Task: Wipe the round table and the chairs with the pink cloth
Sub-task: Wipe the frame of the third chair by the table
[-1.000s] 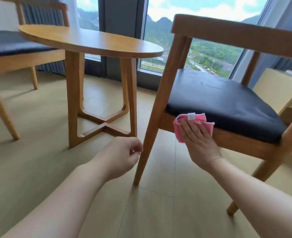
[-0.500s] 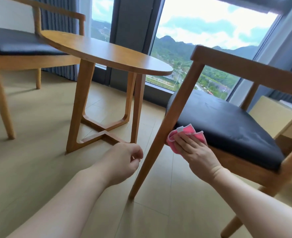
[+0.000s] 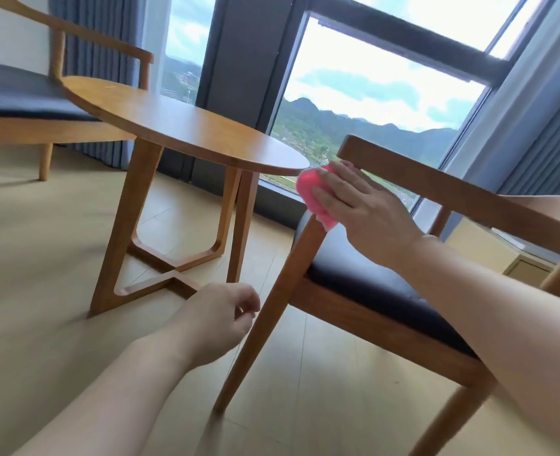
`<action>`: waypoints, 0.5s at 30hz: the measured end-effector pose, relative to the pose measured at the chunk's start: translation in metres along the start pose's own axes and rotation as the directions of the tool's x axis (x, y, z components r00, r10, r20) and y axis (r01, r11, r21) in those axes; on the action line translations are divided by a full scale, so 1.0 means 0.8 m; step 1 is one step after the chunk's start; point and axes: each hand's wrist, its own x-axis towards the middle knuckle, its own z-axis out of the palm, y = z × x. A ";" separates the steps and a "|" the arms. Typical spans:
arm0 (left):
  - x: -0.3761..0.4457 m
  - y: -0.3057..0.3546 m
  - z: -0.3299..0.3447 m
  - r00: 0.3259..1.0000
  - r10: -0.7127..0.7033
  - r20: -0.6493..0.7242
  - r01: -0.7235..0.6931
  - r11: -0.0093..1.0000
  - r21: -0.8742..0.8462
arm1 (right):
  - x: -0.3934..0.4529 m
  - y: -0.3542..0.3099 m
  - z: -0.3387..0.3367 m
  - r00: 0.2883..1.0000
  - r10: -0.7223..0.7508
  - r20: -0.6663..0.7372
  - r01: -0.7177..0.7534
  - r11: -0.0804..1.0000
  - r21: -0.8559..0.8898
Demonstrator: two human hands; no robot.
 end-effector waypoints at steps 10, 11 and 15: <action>0.001 -0.006 -0.012 1.000 0.001 0.002 -0.001 1.000 -0.005 | 0.004 -0.028 0.038 0.990 0.130 0.058 -0.127 0.991 -0.048; 0.001 -0.007 -0.013 1.000 -0.002 0.004 0.002 1.000 -0.003 | 0.002 -0.035 0.041 0.986 0.148 0.071 -0.145 0.989 -0.042; -0.004 -0.010 -0.016 1.000 -0.013 0.023 0.012 1.000 0.019 | -0.016 -0.084 0.053 0.958 0.158 0.240 -0.174 0.984 0.048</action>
